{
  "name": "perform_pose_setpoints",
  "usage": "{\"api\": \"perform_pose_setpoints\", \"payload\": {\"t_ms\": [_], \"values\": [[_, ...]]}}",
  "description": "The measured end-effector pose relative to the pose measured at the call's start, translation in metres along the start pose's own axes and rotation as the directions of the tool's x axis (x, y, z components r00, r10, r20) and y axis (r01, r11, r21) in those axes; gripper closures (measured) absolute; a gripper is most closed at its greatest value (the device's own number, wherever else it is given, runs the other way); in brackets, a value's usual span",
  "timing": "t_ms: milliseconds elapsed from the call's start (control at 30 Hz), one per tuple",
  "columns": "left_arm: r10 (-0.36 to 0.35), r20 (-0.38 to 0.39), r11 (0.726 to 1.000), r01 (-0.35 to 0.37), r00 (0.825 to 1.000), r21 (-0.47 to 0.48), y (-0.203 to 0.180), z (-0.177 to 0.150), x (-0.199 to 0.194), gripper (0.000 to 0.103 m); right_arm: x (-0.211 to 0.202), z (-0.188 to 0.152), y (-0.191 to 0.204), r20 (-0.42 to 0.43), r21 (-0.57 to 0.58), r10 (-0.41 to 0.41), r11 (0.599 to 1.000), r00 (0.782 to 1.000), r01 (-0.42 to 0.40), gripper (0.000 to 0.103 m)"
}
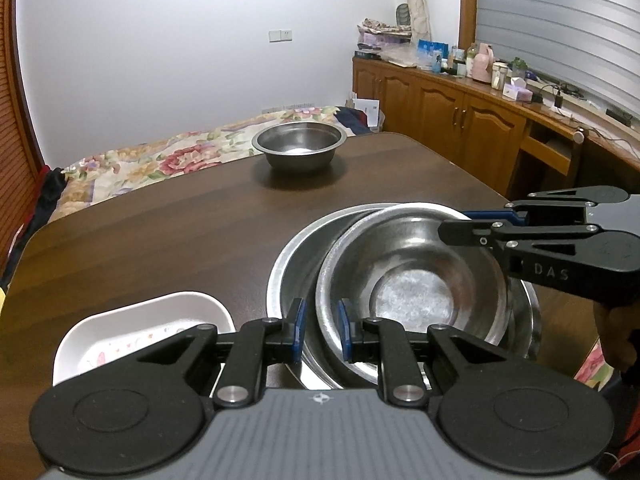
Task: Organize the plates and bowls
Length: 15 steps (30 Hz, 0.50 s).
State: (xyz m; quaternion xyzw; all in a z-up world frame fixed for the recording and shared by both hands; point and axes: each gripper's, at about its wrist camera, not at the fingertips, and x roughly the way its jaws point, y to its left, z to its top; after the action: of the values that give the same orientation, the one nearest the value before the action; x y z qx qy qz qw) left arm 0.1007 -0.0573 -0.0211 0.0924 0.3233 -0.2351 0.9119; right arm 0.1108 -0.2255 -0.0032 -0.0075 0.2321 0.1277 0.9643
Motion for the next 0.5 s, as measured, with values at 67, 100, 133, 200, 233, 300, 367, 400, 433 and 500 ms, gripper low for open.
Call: {"api": "perform_pose_setpoints", "payload": {"t_ms": [67,100,133,200,233,300,367,400,433,500], "values": [[0.000,0.000,1.000,0.000,1.000,-0.002,0.0001,0.0009,0.0001,0.083,0.0002,0.0015,-0.0008,0.004,0.006,0.002,1.000,1.000,-0.002,0.091],[0.000,0.000,1.000,0.000,1.000,-0.001,-0.0003,0.0007,0.0002,0.083,0.0002,0.0020,-0.0004,0.007,0.001,-0.001,1.000,1.000,0.001,0.091],[0.000,0.001,1.000,0.000,1.000,-0.002,-0.0008,0.0009,0.0002,0.083,-0.0003,0.0024,0.0005,0.015,-0.006,-0.007,1.000,1.000,0.007,0.091],[0.002,0.000,1.000,-0.002,1.000,-0.005,-0.0015,0.0017,0.0010,0.083,-0.0043,0.0022,0.0033,0.053,-0.019,-0.027,0.999,0.998,0.028,0.091],[0.003,0.000,1.000,-0.003,1.000,-0.007,-0.0013,0.0016,0.0012,0.083,-0.0054,0.0028,0.0038,0.064,-0.020,-0.023,0.999,0.998,0.025,0.091],[0.004,0.001,1.000,-0.004,1.000,-0.008,-0.0015,0.0017,0.0008,0.083,-0.0077,0.0039,0.0030,0.074,-0.012,-0.013,1.000,0.997,0.013,0.091],[0.005,0.007,1.000,-0.005,1.000,-0.013,-0.0008,0.0027,-0.0004,0.083,-0.0082,0.0050,0.0028,0.077,-0.014,-0.013,1.000,0.997,0.014,0.091],[0.006,0.012,1.000,-0.006,1.000,-0.016,-0.0006,0.0030,-0.0017,0.083,-0.0085,0.0055,0.0027,0.077,-0.015,-0.013,1.000,0.997,0.014,0.091],[0.008,0.018,1.000,-0.007,1.000,-0.017,-0.0006,0.0041,-0.0033,0.083,-0.0088,0.0059,0.0024,0.078,-0.013,-0.011,1.000,0.997,0.012,0.091],[0.010,0.031,1.000,-0.009,0.999,-0.017,0.0000,0.0047,-0.0067,0.083,-0.0097,0.0066,0.0023,0.080,-0.006,-0.006,1.000,0.997,0.007,0.091]]}}
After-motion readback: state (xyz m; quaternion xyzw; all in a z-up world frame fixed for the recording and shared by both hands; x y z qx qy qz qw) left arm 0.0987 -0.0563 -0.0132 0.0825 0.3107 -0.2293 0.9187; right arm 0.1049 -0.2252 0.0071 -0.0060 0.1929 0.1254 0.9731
